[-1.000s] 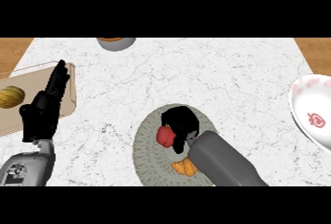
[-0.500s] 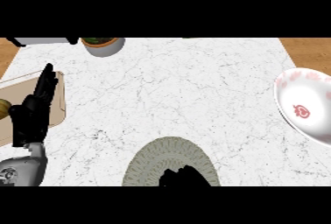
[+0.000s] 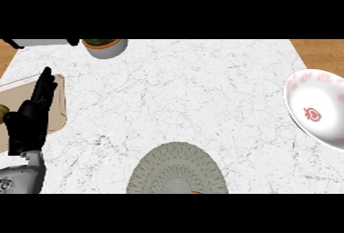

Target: Pick the bell pepper from the placemat and place it in the bowl

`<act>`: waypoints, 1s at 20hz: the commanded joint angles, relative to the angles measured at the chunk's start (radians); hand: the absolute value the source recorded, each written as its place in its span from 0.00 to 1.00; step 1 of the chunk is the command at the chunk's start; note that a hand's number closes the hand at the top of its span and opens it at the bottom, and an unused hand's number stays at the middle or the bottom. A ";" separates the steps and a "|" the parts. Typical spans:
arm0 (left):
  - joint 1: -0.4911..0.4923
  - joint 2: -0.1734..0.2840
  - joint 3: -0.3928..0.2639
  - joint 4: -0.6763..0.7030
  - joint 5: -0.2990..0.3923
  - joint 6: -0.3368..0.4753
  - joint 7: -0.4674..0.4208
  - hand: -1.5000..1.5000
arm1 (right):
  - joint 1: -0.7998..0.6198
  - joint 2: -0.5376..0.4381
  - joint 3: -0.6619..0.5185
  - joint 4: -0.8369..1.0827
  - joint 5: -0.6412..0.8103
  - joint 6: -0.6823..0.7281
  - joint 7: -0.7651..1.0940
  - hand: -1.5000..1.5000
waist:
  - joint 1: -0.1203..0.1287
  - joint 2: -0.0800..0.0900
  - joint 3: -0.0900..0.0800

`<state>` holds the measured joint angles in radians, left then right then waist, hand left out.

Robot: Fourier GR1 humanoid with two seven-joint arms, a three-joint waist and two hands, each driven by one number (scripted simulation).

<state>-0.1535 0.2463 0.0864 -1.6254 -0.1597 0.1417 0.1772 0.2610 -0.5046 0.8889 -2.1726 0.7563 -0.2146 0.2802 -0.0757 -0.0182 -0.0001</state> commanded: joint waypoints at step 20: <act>-0.024 -0.034 -0.042 -0.023 -0.004 -0.025 0.002 0.50 | 0.019 -0.217 -0.911 0.224 -0.851 -0.121 -0.372 1.00 | 0.084 0.021 0.004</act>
<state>-0.1800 0.2143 0.0446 -1.6363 -0.1644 0.1182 0.1707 0.3559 -0.7375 0.1115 -2.1143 0.1014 -0.3945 0.0307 -0.0003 0.0025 0.0029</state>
